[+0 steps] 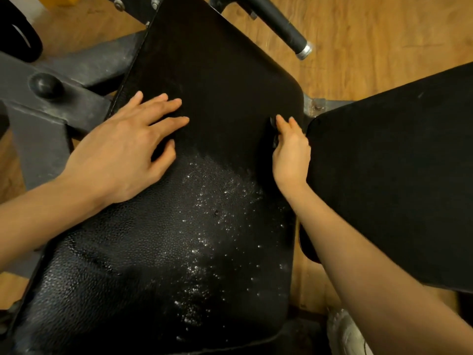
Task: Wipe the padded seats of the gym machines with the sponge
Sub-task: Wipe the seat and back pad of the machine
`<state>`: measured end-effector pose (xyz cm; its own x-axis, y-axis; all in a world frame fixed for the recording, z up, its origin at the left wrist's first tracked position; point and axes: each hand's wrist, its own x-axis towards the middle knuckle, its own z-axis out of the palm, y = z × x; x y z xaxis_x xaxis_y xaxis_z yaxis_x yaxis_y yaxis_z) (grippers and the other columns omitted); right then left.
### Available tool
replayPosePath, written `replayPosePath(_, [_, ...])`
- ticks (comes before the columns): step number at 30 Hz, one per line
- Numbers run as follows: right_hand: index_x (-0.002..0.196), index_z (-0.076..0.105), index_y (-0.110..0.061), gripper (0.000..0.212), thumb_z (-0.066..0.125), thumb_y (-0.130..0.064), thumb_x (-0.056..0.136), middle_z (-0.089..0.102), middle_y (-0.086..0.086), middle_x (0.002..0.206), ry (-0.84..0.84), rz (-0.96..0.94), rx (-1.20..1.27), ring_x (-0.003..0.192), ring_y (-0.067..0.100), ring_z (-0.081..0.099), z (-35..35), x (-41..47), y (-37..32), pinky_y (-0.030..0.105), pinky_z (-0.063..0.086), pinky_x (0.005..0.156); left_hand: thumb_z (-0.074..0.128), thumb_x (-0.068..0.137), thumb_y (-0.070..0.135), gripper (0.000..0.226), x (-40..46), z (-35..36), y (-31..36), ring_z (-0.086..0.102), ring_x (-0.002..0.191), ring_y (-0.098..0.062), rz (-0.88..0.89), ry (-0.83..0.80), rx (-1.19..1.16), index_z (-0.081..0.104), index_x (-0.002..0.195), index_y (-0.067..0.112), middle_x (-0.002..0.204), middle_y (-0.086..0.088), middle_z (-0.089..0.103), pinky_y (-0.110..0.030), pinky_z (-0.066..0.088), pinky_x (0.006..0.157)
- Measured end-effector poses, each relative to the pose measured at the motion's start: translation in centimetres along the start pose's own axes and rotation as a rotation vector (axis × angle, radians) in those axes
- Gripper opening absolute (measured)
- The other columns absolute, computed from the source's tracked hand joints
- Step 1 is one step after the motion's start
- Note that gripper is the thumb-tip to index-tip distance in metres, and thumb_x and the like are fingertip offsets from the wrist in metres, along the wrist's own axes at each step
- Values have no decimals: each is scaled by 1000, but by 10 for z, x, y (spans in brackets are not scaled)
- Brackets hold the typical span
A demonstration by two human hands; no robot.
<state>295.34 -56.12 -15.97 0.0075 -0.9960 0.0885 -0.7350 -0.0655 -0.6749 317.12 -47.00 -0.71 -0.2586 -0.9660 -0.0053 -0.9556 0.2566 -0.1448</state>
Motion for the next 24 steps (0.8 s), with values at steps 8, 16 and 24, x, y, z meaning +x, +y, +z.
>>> replayPosePath(8, [151, 20, -4, 68, 49, 7, 92, 16, 23, 157, -137, -29, -174, 146, 34, 20, -10, -76, 11, 35, 31, 114, 28, 91, 41, 60, 1, 4, -4, 30, 145, -22, 9, 2, -5, 50, 141, 16, 153, -6, 39, -34, 8, 121])
replayPosePath(16, [152, 18, -7, 68, 54, 1, 94, 32, 25, 148, -170, 83, -286, 136, 40, 37, 0, 5, -3, 43, 42, 103, 30, 91, 40, 59, 3, 3, -3, 31, 144, -23, 11, 5, 4, 50, 140, 16, 153, -7, 39, -38, 12, 121])
replayPosePath(24, [152, 0, -2, 70, 42, 6, 97, 14, 31, 154, -298, 14, -332, 143, 39, 25, -20, -100, 2, 38, 40, 107, 27, 89, 43, 63, 4, 3, -2, 30, 144, -24, 11, 2, 8, 50, 141, 14, 152, -9, 39, -36, 8, 120])
